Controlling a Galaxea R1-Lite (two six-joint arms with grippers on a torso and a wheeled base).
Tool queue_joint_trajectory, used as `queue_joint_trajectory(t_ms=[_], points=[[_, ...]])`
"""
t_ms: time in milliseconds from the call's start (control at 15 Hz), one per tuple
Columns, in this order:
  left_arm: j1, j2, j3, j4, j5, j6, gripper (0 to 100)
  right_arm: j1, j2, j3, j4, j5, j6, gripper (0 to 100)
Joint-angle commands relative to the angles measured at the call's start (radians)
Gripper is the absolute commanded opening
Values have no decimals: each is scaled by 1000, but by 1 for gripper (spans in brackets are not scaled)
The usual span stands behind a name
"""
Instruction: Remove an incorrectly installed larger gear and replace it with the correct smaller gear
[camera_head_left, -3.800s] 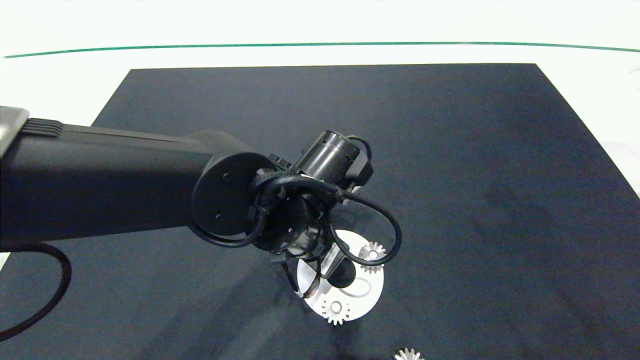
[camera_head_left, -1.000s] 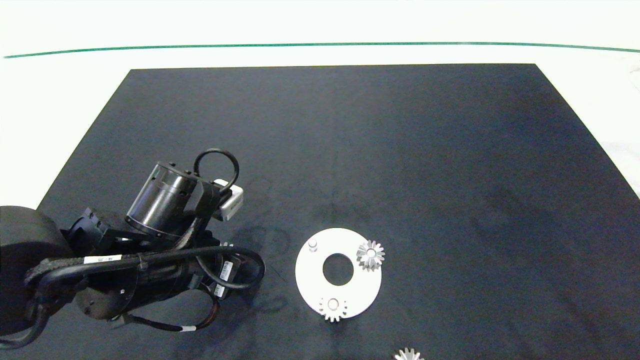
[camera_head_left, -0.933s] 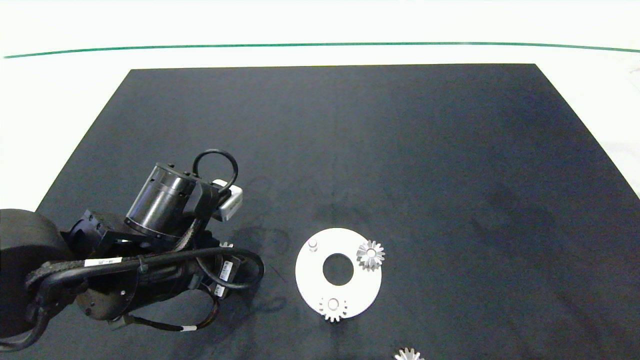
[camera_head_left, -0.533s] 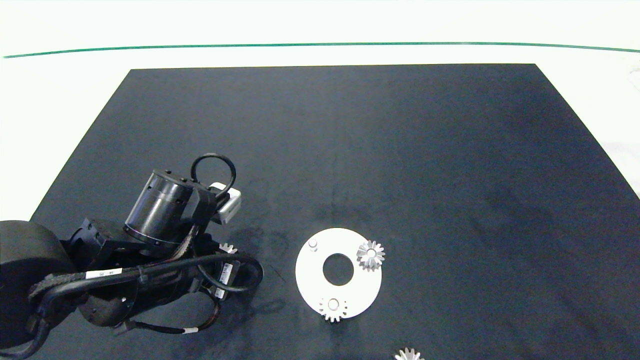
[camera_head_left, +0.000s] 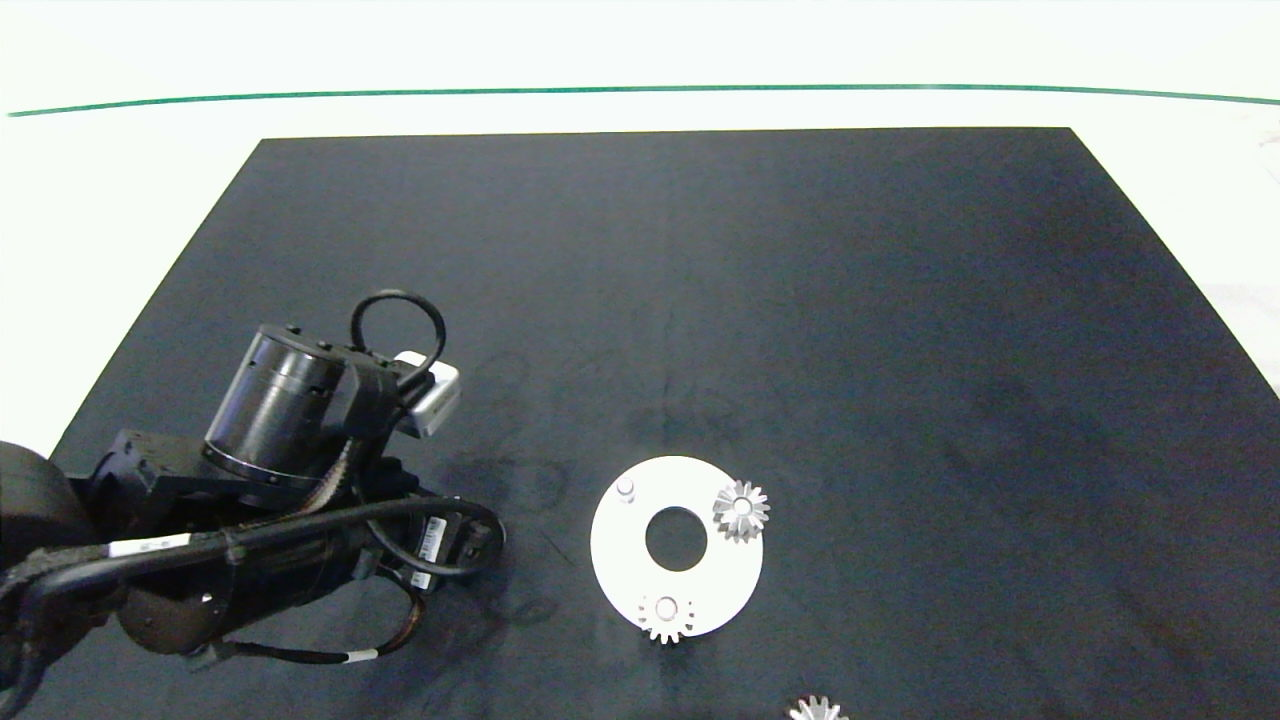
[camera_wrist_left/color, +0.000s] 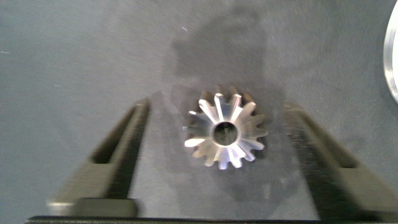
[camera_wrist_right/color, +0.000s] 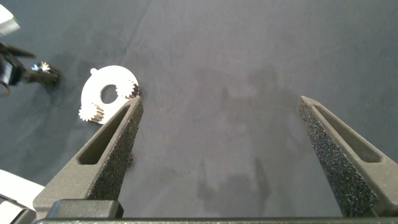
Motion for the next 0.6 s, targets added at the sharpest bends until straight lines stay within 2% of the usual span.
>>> queue_joint_trajectory(t_ms=[67, 133, 333, 467, 600], points=[[125, -113, -23, 85, 3, 57, 100, 10, 7, 32, 5, 13, -15, 100], [181, -156, -48, 149, 4, 82, 100, 25, 10, 55, 5, 19, -27, 100], [280, -233, -197, 249, 4, 77, 100, 151, 39, 121, 12, 25, -33, 100], [292, -262, -284, 358, 6, 74, 100, 278, 104, 138, 15, 10, -38, 100], [364, -261, -326, 422, 6, 74, 100, 390, 197, 135, 24, -44, -50, 100]])
